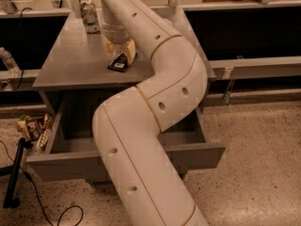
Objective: Place rxbar chocolate into top drawer
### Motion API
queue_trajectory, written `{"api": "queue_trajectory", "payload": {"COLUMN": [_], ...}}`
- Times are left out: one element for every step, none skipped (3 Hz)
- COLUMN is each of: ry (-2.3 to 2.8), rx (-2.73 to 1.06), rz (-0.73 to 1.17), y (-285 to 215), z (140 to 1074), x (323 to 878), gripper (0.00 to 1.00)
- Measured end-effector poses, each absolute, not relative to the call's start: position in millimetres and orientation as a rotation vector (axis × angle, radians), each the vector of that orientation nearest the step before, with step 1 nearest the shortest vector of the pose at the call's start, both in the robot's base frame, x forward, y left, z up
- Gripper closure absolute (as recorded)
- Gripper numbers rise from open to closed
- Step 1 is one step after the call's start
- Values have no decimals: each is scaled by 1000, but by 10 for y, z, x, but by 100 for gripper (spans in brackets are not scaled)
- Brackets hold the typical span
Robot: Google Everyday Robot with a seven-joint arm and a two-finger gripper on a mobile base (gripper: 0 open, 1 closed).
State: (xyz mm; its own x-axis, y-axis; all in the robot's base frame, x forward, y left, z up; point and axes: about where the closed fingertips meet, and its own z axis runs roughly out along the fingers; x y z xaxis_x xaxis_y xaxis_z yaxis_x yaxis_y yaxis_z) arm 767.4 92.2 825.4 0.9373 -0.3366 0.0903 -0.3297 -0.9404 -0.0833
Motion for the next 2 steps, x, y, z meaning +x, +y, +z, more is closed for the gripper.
{"api": "queue_trajectory", "payload": {"ry": [521, 522], "rx": [-3025, -3023], "rz": [-158, -160], "y": [922, 924], "z": [8259, 8257], "x": [7670, 7677], "gripper": [75, 100]}}
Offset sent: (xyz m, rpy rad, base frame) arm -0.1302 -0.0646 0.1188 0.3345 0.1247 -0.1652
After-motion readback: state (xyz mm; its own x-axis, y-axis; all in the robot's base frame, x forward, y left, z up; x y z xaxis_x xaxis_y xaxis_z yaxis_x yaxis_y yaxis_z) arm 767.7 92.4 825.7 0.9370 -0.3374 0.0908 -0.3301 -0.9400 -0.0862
